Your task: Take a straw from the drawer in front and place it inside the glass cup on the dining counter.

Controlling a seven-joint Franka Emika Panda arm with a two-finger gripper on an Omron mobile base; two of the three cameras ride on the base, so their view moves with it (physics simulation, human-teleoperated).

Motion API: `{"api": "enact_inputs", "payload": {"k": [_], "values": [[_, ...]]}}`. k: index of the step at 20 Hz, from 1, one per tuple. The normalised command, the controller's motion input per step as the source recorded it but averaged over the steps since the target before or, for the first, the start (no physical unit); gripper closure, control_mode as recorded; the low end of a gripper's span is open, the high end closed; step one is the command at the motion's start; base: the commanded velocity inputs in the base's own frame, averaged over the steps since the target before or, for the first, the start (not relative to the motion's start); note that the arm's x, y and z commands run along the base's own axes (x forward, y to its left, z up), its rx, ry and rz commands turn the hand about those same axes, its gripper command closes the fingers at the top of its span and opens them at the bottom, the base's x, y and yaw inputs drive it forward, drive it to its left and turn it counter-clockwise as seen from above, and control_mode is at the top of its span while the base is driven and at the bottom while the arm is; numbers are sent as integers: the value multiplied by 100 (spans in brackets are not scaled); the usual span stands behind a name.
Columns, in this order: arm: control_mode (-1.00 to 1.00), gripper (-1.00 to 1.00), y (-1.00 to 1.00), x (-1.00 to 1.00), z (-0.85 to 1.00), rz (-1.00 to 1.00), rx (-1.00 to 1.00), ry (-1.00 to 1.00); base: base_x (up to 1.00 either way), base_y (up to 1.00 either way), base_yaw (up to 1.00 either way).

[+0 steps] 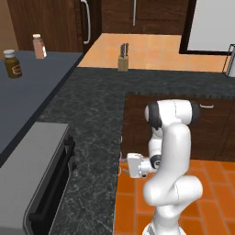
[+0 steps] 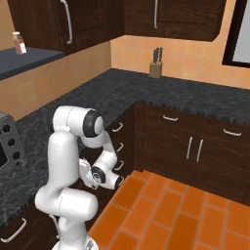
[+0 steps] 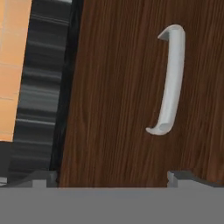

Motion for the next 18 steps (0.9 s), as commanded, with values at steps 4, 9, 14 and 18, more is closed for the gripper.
{"api": "enact_inputs", "payload": {"k": [4, 9, 14, 18], "values": [[-100, -100, 0, 27, -2, -5, -3, 2, 0, 0, 0], [-100, -100, 6, 55, -24, -6, -6, 8, 0, 0, 0], [-100, -100, 19, 45, -42, -4, -8, 12, 0, 0, 0], [-100, -100, 23, 25, -48, -2, -7, 13, 0, 0, 0]]}}
